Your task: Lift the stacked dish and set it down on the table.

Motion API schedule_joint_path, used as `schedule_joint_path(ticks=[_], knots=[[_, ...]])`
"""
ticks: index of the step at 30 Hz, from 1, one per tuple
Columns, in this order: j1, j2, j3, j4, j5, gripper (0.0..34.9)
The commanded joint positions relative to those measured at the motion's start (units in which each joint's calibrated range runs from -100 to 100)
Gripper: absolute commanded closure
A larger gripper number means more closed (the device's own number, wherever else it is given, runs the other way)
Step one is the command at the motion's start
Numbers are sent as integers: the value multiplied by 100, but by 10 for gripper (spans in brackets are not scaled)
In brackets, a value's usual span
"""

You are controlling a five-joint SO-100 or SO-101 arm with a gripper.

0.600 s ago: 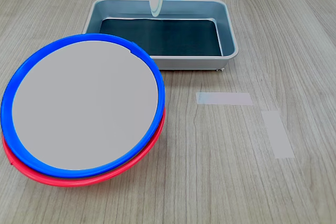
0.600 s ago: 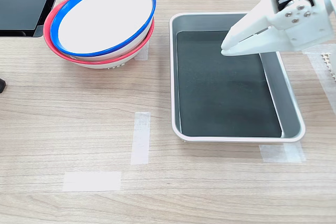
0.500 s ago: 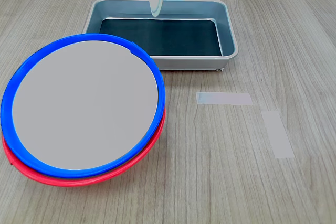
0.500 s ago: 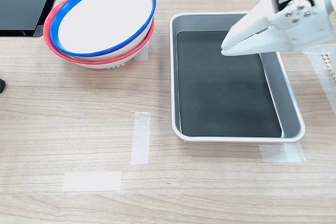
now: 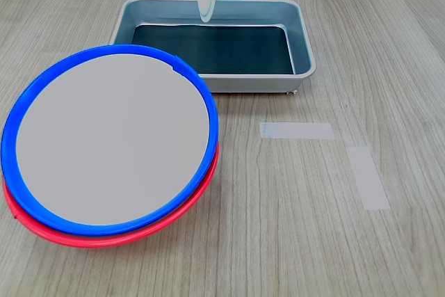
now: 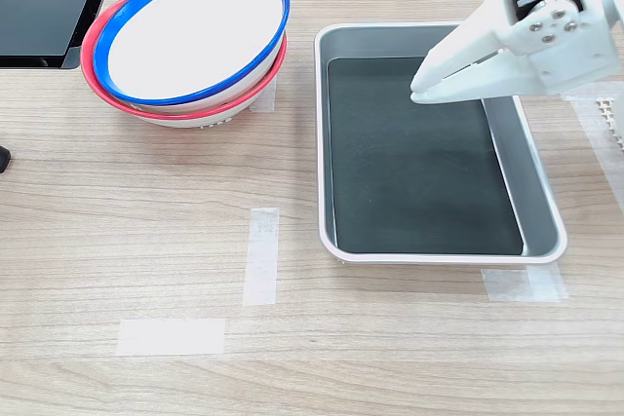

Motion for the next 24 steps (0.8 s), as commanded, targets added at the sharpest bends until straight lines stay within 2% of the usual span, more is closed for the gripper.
schedule_joint_path(ticks=[1,24], knots=[[12,-26,0,11,15,346],[-7,111,-109,52,127,347]])
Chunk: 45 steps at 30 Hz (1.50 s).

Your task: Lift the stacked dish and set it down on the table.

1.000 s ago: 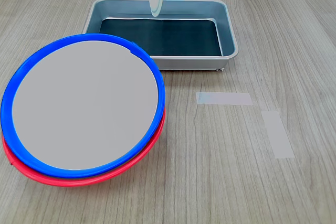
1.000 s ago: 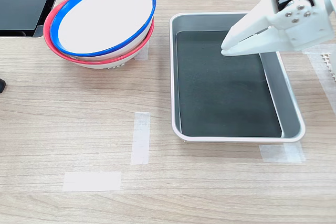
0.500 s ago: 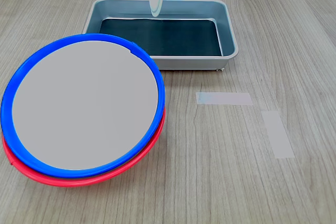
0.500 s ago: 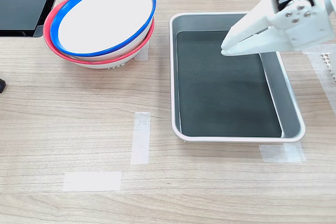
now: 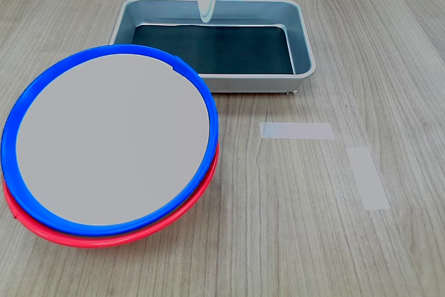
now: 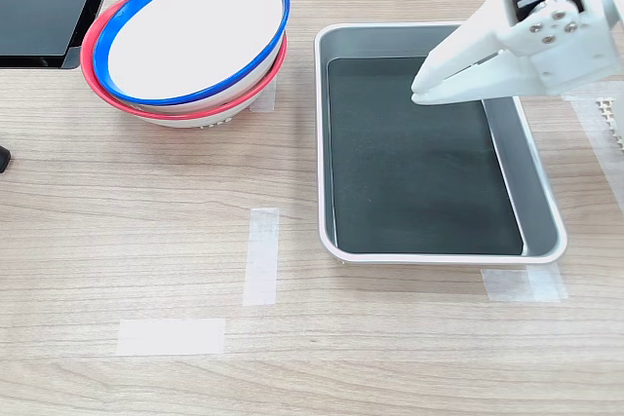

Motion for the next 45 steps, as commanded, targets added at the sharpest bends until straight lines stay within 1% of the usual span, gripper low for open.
schedule_joint_path(ticks=[1,3,4,5,6,10,11,13,16,18,21,27,32,36,39,42,45], knots=[[50,282,-282,20,200,347],[219,896,-856,36,381,346],[313,1305,-1202,69,488,332],[370,1672,-1520,119,591,297],[417,2081,-1848,168,718,271],[530,3395,-2968,160,913,197],[530,3676,-3241,160,918,186],[530,4384,-3896,234,928,152],[595,5271,-4661,284,928,140],[699,5945,-5207,259,913,136],[850,6866,-5908,152,908,144],[1010,8179,-6573,-401,918,144],[1010,8921,-6955,-698,904,155],[944,9322,-7164,-872,874,176],[897,9561,-7428,-880,825,199],[840,9723,-7747,-764,777,206],[802,9766,-8002,-665,728,204]])
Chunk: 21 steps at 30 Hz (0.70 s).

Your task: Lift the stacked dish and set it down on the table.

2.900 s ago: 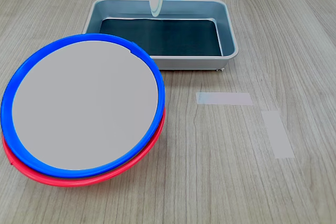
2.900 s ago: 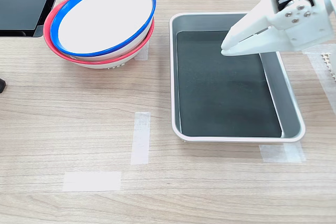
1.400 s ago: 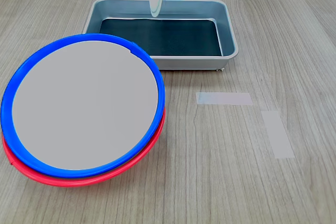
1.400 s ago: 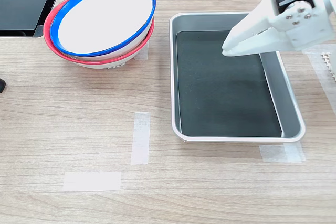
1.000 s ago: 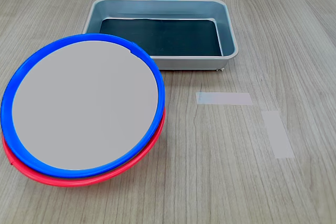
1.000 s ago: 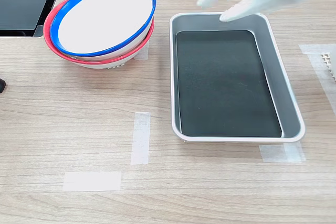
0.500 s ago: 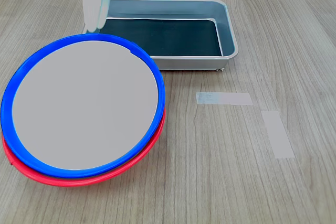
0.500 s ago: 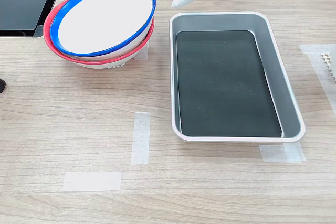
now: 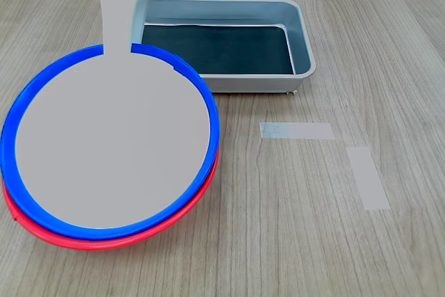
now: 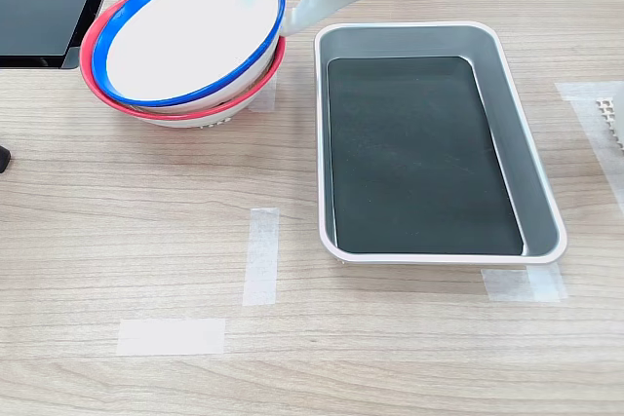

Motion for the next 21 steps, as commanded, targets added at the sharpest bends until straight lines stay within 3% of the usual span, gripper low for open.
schedule_joint_path(ticks=[1,4,5,7,8,21], knots=[[-74,-21,-579,110,-63,203],[-93,-21,-707,127,-98,224],[-102,-13,-725,127,-103,248],[-131,13,-779,127,-107,337],[-131,13,-789,135,-112,346],[-197,-243,-743,118,-107,349]])
